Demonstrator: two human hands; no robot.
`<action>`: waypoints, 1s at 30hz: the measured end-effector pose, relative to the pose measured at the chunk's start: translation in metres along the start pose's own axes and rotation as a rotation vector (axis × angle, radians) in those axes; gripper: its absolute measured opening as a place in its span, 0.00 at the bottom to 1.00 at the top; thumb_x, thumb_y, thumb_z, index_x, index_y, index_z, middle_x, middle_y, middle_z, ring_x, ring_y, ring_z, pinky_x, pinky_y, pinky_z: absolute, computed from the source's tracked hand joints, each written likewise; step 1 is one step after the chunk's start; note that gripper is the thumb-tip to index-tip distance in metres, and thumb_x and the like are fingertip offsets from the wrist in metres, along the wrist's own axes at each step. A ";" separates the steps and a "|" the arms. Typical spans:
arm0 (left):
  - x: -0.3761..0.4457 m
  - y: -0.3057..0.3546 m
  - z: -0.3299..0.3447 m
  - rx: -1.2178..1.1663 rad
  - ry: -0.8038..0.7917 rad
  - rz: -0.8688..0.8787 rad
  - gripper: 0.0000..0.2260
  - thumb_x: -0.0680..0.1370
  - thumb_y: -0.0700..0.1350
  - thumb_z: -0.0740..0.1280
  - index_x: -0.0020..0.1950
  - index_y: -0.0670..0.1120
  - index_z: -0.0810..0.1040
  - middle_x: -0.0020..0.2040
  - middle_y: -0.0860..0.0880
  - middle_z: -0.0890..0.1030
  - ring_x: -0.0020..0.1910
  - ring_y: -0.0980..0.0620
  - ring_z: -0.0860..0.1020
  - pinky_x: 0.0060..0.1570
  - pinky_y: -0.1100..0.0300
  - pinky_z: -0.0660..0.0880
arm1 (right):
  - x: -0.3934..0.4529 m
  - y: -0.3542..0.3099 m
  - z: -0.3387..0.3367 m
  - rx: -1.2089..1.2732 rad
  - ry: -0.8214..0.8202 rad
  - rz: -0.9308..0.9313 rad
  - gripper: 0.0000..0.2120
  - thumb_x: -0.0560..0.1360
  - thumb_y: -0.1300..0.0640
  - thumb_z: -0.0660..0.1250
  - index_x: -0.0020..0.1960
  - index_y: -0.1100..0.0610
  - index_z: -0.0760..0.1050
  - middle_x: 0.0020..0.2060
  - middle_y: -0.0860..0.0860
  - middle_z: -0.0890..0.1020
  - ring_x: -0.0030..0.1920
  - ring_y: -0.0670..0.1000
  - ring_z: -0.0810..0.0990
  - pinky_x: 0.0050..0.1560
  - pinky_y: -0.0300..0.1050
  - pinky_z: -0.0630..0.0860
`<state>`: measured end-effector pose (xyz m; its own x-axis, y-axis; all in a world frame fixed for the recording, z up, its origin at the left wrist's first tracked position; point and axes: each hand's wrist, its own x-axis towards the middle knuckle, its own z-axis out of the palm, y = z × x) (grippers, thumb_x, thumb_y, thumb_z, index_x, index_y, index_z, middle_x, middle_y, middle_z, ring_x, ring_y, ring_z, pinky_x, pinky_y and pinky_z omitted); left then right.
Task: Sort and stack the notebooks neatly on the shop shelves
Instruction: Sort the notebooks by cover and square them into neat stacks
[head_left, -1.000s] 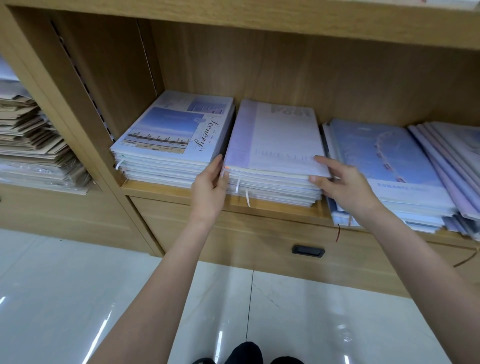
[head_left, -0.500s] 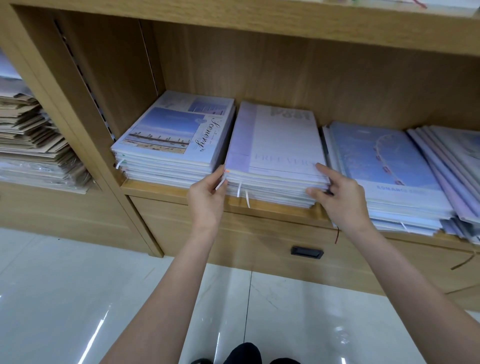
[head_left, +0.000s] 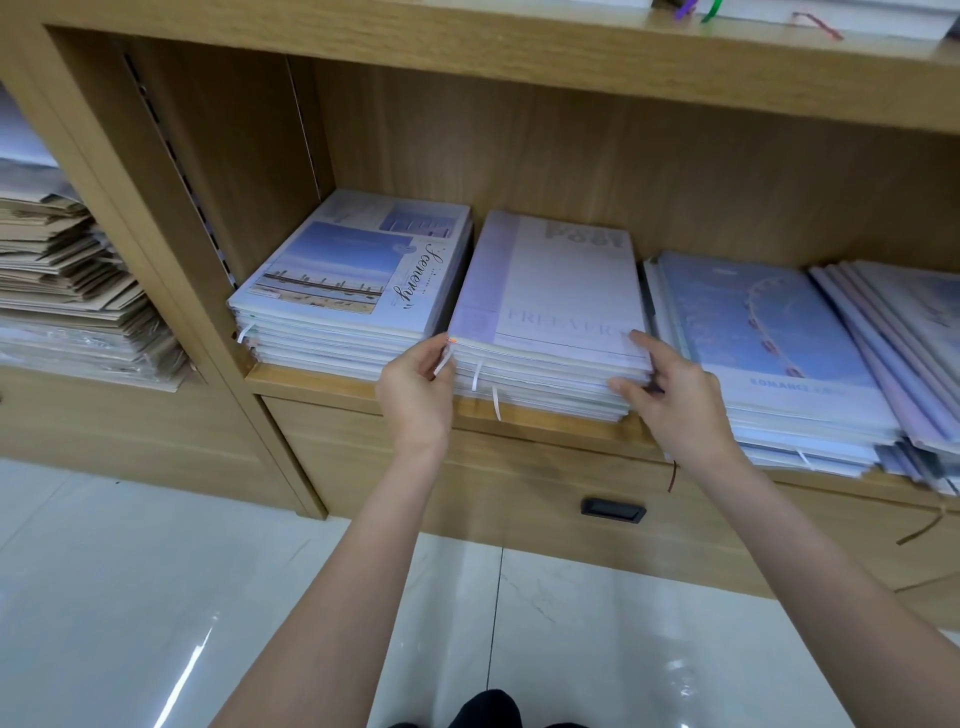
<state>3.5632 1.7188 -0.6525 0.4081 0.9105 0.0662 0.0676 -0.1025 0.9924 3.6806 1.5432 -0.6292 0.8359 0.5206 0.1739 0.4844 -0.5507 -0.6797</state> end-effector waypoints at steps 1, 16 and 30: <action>0.000 0.000 -0.002 0.023 -0.040 0.015 0.13 0.76 0.34 0.66 0.60 0.40 0.78 0.53 0.48 0.81 0.53 0.56 0.78 0.55 0.65 0.72 | 0.001 0.000 -0.002 0.005 -0.032 0.018 0.30 0.73 0.55 0.70 0.72 0.55 0.64 0.48 0.58 0.80 0.52 0.56 0.77 0.54 0.46 0.73; -0.005 0.002 -0.011 0.180 -0.186 0.182 0.20 0.79 0.32 0.58 0.70 0.43 0.69 0.65 0.51 0.74 0.62 0.58 0.70 0.60 0.72 0.65 | 0.001 -0.002 -0.008 -0.087 -0.028 -0.016 0.25 0.76 0.58 0.67 0.71 0.60 0.66 0.41 0.55 0.79 0.47 0.53 0.78 0.53 0.40 0.72; -0.004 0.014 -0.003 0.264 -0.211 0.135 0.19 0.80 0.34 0.55 0.71 0.44 0.67 0.66 0.46 0.73 0.60 0.57 0.70 0.53 0.75 0.63 | -0.008 -0.002 0.001 0.118 0.037 0.058 0.29 0.72 0.58 0.71 0.71 0.60 0.66 0.56 0.66 0.79 0.56 0.63 0.77 0.61 0.53 0.73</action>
<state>3.5599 1.7153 -0.6383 0.6062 0.7820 0.1447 0.2215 -0.3408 0.9137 3.6734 1.5406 -0.6299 0.8715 0.4647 0.1568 0.4033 -0.4970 -0.7683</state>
